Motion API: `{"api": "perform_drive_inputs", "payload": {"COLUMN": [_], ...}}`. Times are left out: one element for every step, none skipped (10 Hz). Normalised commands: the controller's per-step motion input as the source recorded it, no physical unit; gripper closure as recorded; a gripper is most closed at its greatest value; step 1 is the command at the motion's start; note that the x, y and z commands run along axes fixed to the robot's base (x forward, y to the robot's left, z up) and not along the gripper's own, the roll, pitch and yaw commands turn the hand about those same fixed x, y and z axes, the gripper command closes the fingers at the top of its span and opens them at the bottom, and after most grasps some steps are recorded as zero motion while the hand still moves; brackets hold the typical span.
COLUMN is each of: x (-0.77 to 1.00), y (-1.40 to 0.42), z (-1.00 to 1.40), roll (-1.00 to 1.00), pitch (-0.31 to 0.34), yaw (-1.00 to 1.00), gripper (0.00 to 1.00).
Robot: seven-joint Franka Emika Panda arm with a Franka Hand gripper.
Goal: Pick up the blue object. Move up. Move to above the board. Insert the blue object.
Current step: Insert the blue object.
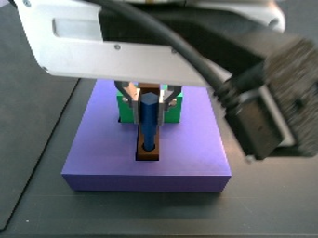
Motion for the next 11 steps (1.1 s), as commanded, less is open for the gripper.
{"api": "perform_drive_inputs", "payload": {"x": [0.01, 0.01, 0.04, 0.07, 0.2, 0.29, 0.2, 0.03, 0.0, 0.04, 0.0], "y": [0.0, -0.04, -0.13, -0.12, -0.05, 0.0, 0.0, 0.11, 0.0, 0.0, 0.0], "z": [-0.27, -0.26, -0.2, -0.21, -0.31, -0.43, -0.45, -0.38, -0.35, -0.16, 0.0], "roll": [0.15, 0.1, 0.0, 0.0, 0.01, 0.08, 0.14, 0.14, 0.05, 0.0, 0.0], "pitch": [0.023, 0.013, 0.013, 0.006, 0.031, 0.067, 0.089, 0.081, 0.017, 0.026, 0.0], "yaw": [-0.01, -0.01, -0.01, -0.01, -0.04, -0.09, -0.17, -0.24, -0.19, -0.13, 0.0], "gripper": [1.0, 1.0, 1.0, 1.0, 1.0, 1.0, 1.0, 1.0, 1.0, 1.0, 1.0]}}
